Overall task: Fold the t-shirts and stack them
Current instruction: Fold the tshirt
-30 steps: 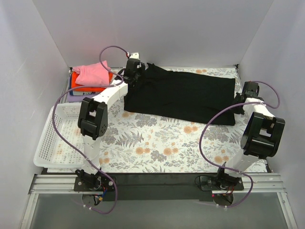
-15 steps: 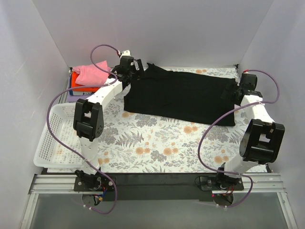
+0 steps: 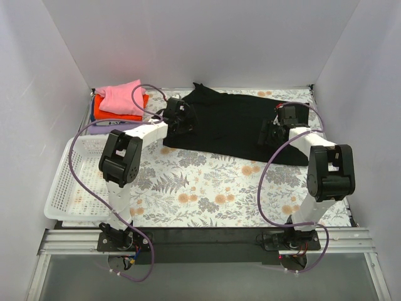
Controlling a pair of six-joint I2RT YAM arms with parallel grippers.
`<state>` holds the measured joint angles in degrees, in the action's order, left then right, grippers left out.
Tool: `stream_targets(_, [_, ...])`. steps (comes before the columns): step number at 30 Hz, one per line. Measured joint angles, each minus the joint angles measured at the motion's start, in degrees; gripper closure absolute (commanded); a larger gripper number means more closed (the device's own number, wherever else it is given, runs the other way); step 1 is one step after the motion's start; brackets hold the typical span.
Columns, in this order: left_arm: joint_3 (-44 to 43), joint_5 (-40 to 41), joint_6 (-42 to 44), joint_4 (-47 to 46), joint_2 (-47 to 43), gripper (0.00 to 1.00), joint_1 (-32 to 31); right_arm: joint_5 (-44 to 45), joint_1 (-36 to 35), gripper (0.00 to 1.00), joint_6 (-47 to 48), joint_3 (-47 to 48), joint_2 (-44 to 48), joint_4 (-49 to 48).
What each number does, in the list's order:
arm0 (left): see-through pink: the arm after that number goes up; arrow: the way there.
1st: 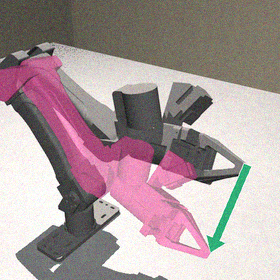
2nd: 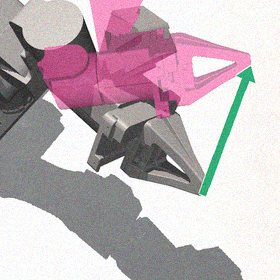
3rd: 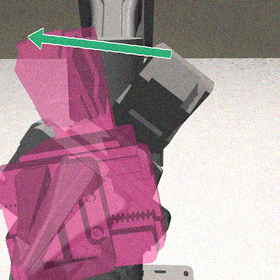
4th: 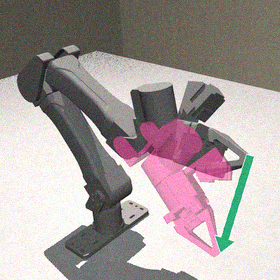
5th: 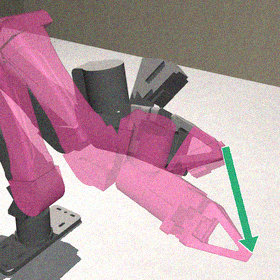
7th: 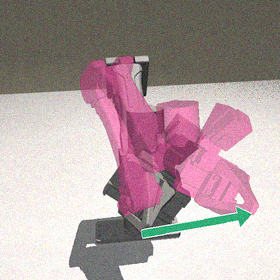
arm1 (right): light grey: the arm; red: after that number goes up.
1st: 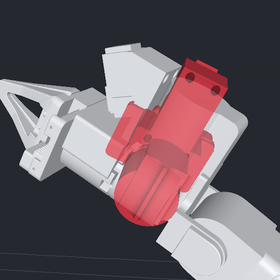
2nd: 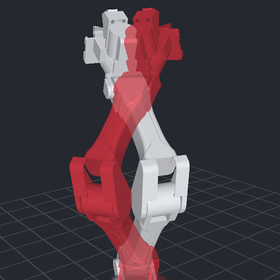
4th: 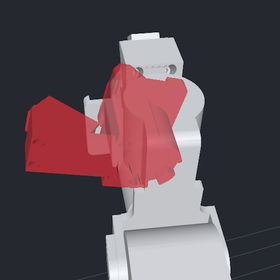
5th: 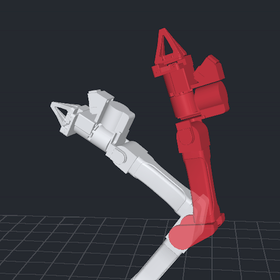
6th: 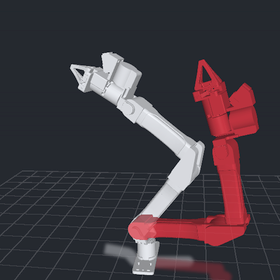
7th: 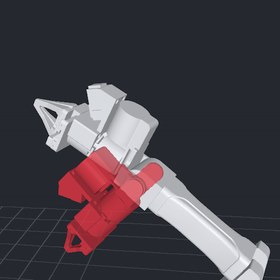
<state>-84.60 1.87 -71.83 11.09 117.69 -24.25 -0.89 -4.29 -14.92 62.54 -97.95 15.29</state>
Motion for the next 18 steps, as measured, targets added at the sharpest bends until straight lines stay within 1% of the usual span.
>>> stream_targets(3, [3.19, -0.96, -1.46, -0.85, 0.22, 0.05, 0.13, -0.33, -0.83, 0.15, -0.13, -1.25, -1.42, -0.09])
stream_targets(8, [5.79, -0.98, -2.14, -3.67, 0.24, 0.05, 0.17, 0.35, -2.32, 0.14, -0.04, -3.48, -1.51, -0.9])
stream_targets(12, [8.5, -0.9, -2.1, -6.38, -0.96, 0.05, 0.17, 1.97, -2.93, 0.13, -0.11, -4.98, -0.85, -2.71])
stream_targets(18, [15.06, -0.96, -2.1, -10.49, -4.66, 0.05, 0.17, 2.84, -3.37, 0.12, -0.07, -8.55, 1.07, -6.62])
